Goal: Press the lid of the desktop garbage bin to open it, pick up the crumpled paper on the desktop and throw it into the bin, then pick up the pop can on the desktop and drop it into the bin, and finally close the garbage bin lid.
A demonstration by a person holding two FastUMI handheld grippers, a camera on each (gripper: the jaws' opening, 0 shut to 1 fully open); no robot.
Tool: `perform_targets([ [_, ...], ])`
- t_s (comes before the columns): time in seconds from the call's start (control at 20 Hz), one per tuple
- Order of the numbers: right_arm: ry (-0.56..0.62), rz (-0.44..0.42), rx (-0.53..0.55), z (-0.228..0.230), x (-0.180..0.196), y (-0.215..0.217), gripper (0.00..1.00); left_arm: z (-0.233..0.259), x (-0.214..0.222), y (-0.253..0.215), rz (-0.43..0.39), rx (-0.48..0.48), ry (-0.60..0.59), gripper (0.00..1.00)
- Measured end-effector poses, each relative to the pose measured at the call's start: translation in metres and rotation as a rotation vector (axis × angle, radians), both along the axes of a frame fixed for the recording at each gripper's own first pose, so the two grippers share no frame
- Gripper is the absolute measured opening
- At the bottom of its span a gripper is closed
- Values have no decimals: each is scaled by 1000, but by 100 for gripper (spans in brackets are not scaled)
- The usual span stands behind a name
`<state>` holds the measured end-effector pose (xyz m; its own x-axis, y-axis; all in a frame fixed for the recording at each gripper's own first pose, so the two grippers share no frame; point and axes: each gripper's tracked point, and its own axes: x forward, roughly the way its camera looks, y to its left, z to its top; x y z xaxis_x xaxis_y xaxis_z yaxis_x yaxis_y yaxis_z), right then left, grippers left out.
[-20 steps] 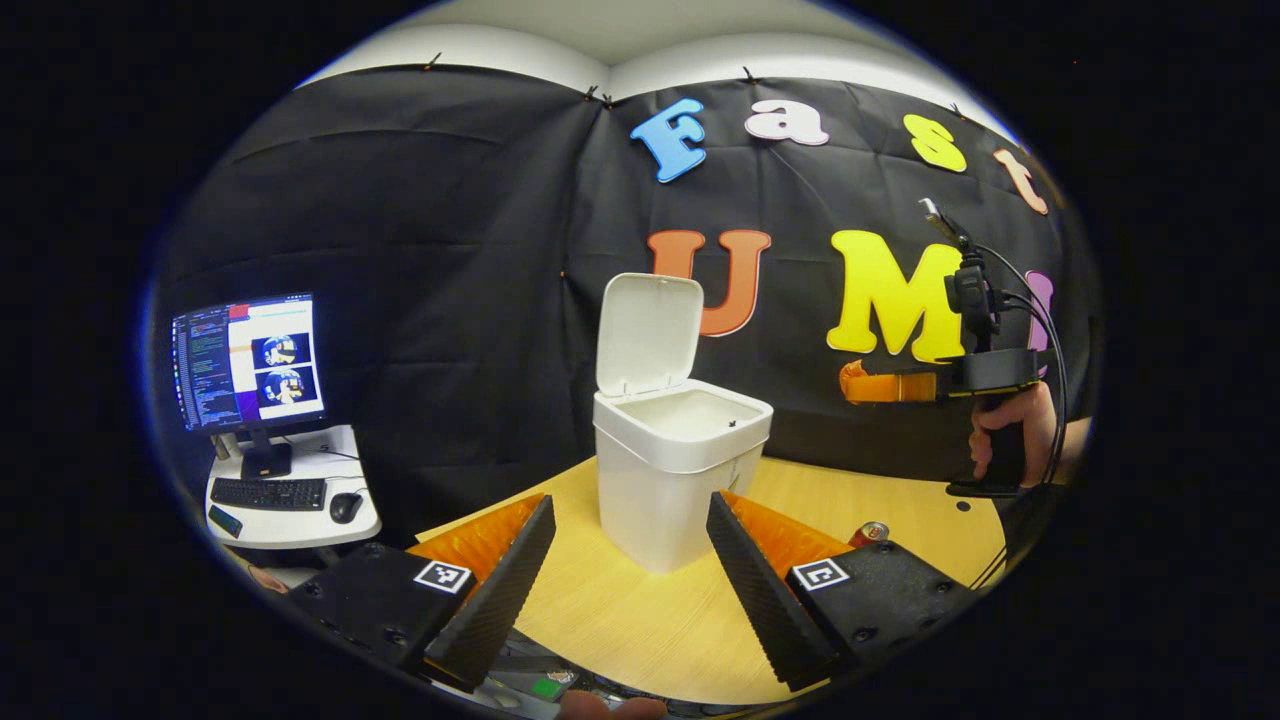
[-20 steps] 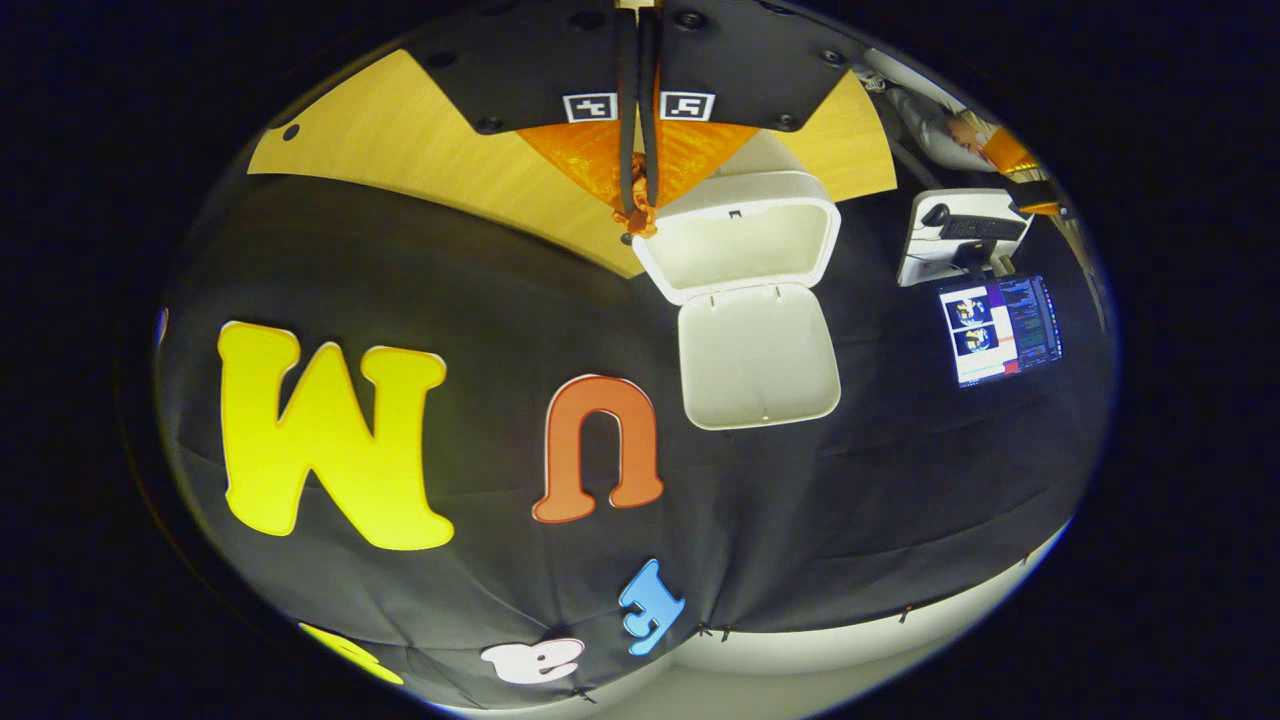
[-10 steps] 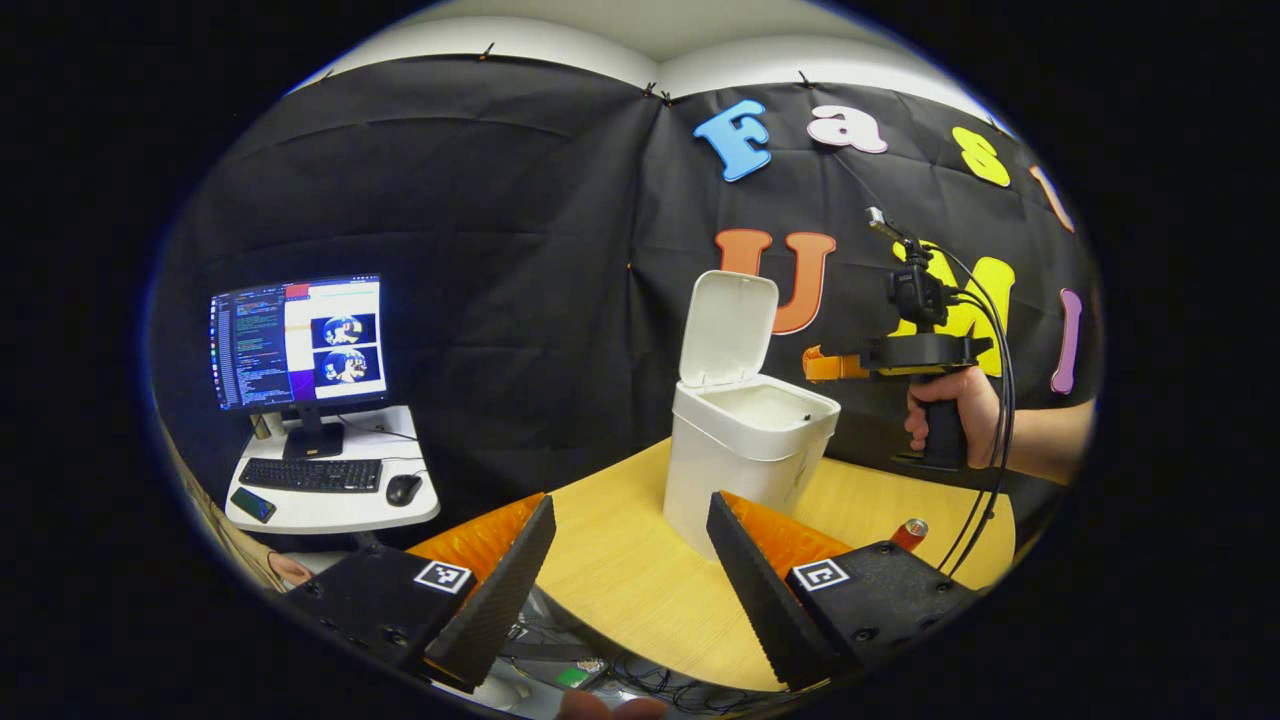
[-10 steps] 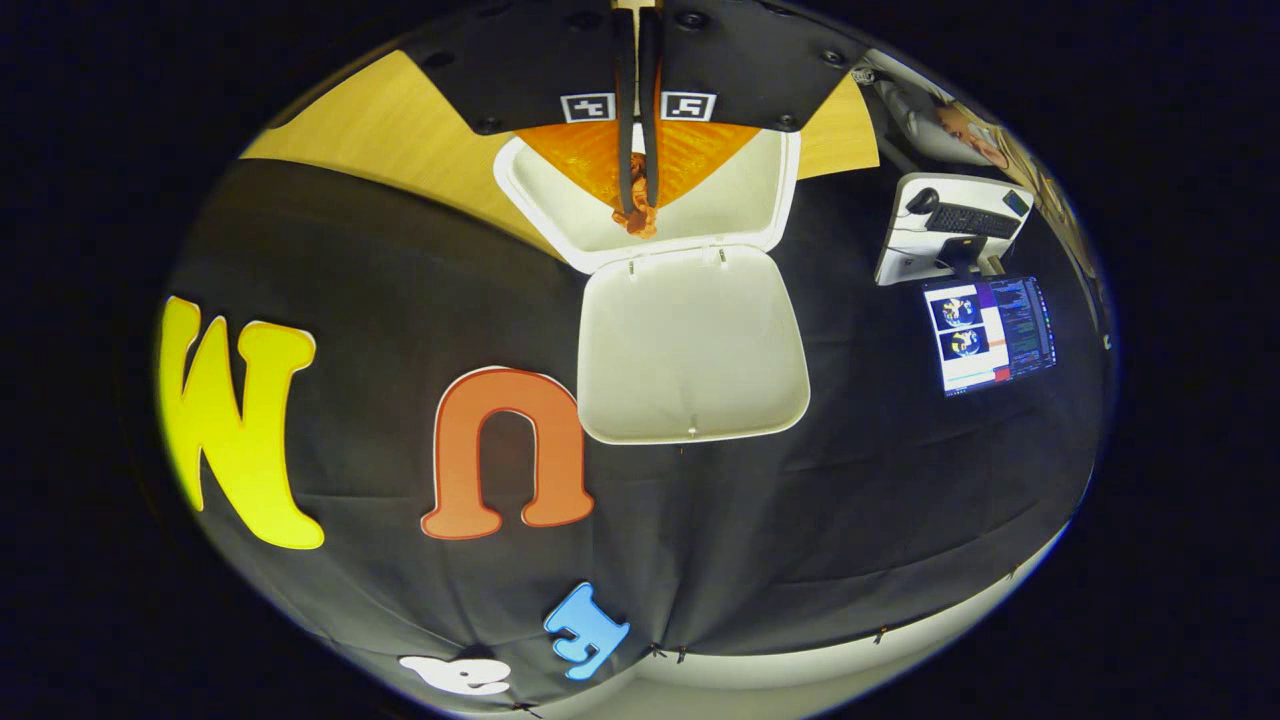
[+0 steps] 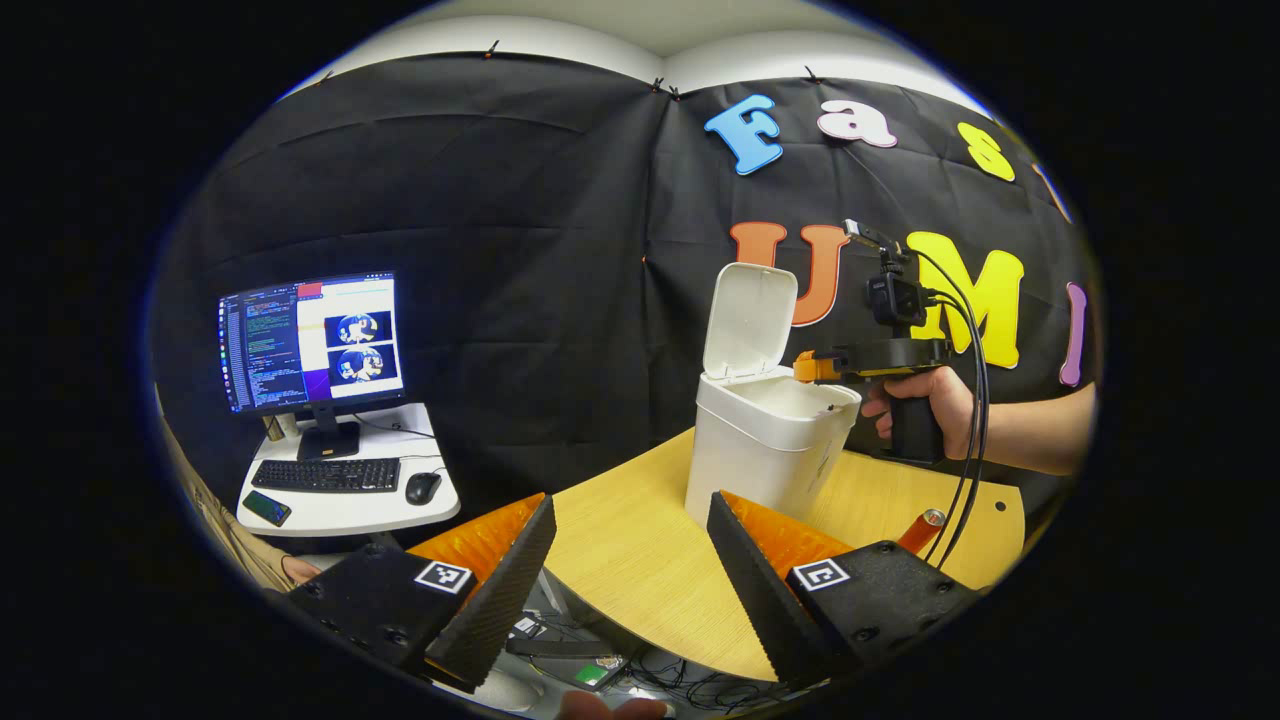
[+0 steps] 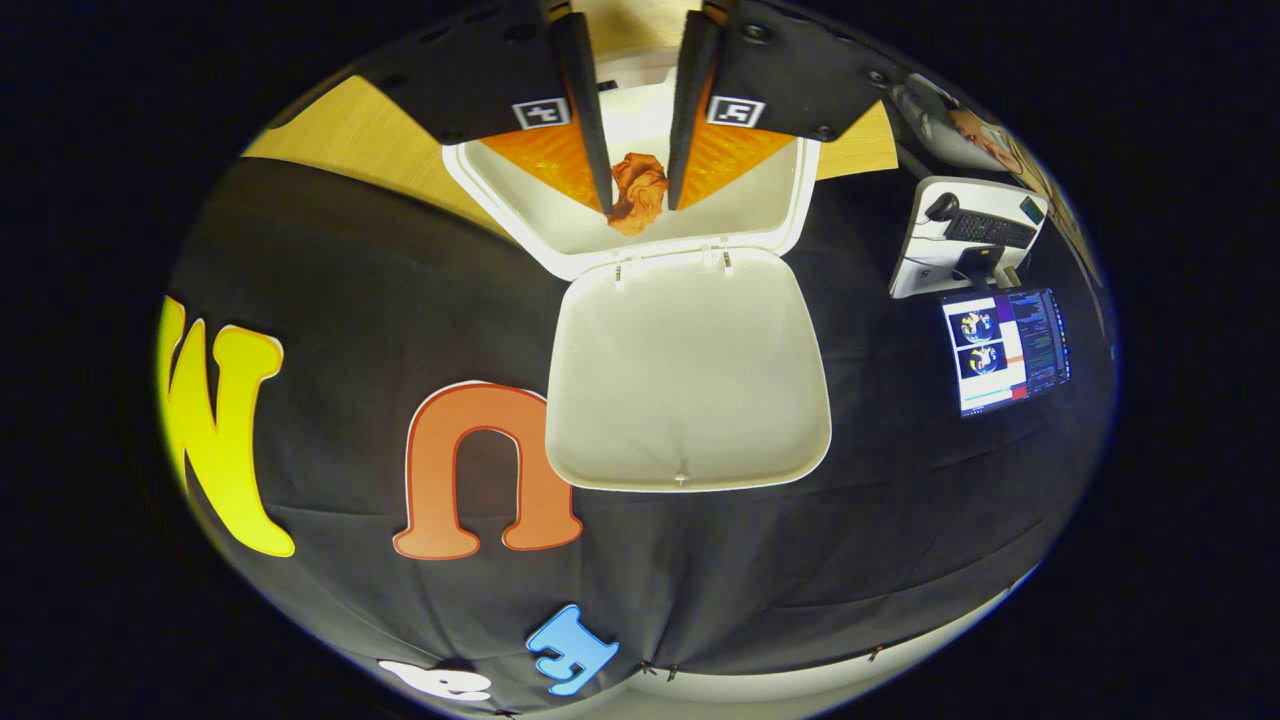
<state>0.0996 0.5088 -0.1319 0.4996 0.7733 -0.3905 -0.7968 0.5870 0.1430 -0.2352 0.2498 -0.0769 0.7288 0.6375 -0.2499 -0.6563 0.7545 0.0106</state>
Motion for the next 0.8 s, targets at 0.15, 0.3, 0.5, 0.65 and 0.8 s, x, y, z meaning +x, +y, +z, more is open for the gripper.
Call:
perform_targets([
  [0.15,-22,-10,10,3,2,-1,58,2,8,-6,-25,17,4,100],
  [0.3,-35,-24,37,17,4,-16,64,4,18,-13,-64,23,-3,100],
  [0.5,-94,-90,98,49,6,-57,76,10,44,-28,-162,65,-5,100],
  [0.65,-140,-134,139,75,1,-99,86,11,67,-46,-248,77,-14,100],
  [0.8,-169,-175,157,90,-8,-144,87,9,89,-69,-334,76,-22,100],
])
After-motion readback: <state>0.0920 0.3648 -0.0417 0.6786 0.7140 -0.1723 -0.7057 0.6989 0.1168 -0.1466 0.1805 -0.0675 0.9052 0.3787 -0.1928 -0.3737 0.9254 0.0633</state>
